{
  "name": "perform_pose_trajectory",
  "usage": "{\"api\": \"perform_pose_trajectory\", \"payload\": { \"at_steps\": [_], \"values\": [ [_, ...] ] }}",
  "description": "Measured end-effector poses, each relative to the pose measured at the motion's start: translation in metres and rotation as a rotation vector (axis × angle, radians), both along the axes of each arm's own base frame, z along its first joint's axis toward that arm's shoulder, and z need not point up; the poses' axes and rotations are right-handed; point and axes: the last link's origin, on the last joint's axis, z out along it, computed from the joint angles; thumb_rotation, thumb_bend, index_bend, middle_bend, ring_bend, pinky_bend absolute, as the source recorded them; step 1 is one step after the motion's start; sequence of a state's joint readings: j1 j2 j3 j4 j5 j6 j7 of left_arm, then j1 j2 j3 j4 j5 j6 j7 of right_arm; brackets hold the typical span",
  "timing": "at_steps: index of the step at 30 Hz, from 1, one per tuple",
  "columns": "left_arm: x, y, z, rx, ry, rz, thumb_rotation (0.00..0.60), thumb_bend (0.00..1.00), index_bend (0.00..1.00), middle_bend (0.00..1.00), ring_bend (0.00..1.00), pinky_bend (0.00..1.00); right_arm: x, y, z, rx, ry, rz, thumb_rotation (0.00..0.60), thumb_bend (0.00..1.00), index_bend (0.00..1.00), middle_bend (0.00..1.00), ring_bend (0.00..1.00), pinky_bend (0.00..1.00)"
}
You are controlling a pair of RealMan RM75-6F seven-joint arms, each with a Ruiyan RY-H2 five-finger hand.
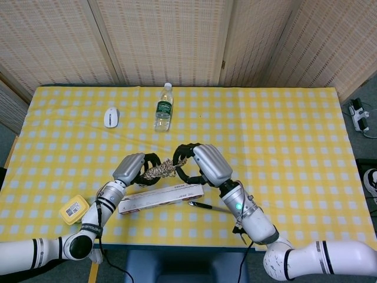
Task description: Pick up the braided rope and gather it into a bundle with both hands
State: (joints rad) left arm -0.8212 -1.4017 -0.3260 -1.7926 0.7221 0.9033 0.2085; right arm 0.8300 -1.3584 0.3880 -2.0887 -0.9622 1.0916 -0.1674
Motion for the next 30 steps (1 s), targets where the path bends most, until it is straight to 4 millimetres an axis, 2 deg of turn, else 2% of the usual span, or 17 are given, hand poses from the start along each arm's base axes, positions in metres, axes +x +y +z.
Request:
{"api": "perform_pose_trajectory", "payload": {
  "at_steps": [11,15,25,30],
  "values": [
    [-0.013,0.017,0.010,-0.085,-0.191,0.210,0.600,0.59,0.75,0.74,0.71,0.79,-0.020,0.022,-0.004,0.031,0.008,0.022,0.600,0.59,0.77,0.48,0.44,0.41],
    [-0.015,0.022,0.020,-0.086,-0.266,0.249,0.600,0.59,0.75,0.74,0.71,0.79,-0.035,0.026,-0.011,0.049,0.014,-0.004,0.600,0.59,0.77,0.48,0.44,0.41],
    [-0.004,0.016,0.047,-0.053,-0.416,0.186,0.600,0.59,0.75,0.74,0.70,0.79,-0.065,0.010,-0.036,0.094,0.003,-0.140,0.600,0.59,0.77,0.48,0.44,0.41],
    [0.003,0.007,0.055,-0.052,-0.448,0.112,0.600,0.59,0.75,0.74,0.70,0.79,-0.070,-0.002,-0.049,0.100,-0.007,-0.188,0.600,0.59,0.74,0.48,0.43,0.41]
  ]
}}
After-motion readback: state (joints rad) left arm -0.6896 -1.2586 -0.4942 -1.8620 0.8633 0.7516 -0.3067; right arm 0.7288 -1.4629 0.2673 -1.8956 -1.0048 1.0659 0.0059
